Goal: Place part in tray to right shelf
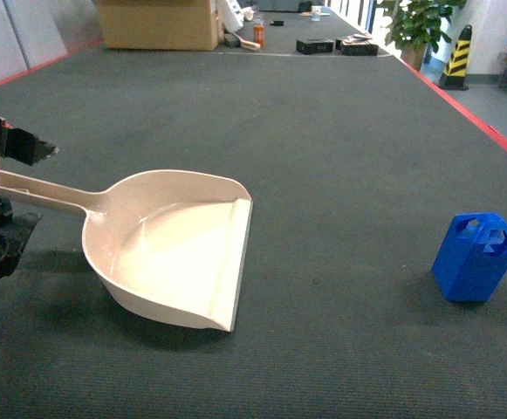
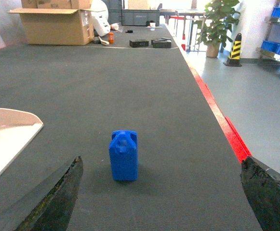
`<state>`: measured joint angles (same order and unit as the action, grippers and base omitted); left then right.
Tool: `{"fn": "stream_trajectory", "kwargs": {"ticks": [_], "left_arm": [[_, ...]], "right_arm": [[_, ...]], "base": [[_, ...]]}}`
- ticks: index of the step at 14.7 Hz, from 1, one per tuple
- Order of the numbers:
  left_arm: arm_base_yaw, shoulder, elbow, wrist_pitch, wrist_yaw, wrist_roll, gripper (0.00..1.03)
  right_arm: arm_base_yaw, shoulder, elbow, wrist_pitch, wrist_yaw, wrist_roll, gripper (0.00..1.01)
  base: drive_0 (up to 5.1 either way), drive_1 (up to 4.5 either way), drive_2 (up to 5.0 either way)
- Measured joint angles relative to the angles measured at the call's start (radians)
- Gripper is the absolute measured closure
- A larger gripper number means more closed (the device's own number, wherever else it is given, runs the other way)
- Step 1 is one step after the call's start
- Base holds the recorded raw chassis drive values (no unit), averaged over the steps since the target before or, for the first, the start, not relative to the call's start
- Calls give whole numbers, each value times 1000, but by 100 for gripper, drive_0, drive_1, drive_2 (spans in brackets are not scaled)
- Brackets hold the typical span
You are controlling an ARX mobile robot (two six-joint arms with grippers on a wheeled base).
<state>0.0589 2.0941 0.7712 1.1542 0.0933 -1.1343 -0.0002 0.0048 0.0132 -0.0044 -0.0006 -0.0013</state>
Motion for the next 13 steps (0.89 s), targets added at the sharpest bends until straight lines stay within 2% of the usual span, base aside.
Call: {"fn": "stream_trajectory", "kwargs": {"ticks": [2,3,4,5,6,7,11,13], "left_arm": [[3,52,64,6,15,-38,5],[3,68,76,26,32,-43,7],[11,103,100,103,74,-98,43],[16,147,109,126,109,-143,81],[8,124,56,130,116,-189,85],[0,-6,-29,126,121,-221,85],[-123,-173,-137,126,119,-272,86],[-146,-187,-145,126,117,-276,86]], "right_arm": [[0,0,0,0,0,0,3],[0,0,0,0,0,0,3],[0,0,0,0,0,0,3],[0,0,0,0,0,0,3],[0,0,0,0,0,0,3],[0,0,0,0,0,0,3],[0,0,0,0,0,0,3],[0,0,0,0,0,0,3]], "base": [[0,0,0],[0,0,0],[0,0,0],[0,0,0],[0,0,0],[0,0,0],[0,0,0],[0,0,0]]}}
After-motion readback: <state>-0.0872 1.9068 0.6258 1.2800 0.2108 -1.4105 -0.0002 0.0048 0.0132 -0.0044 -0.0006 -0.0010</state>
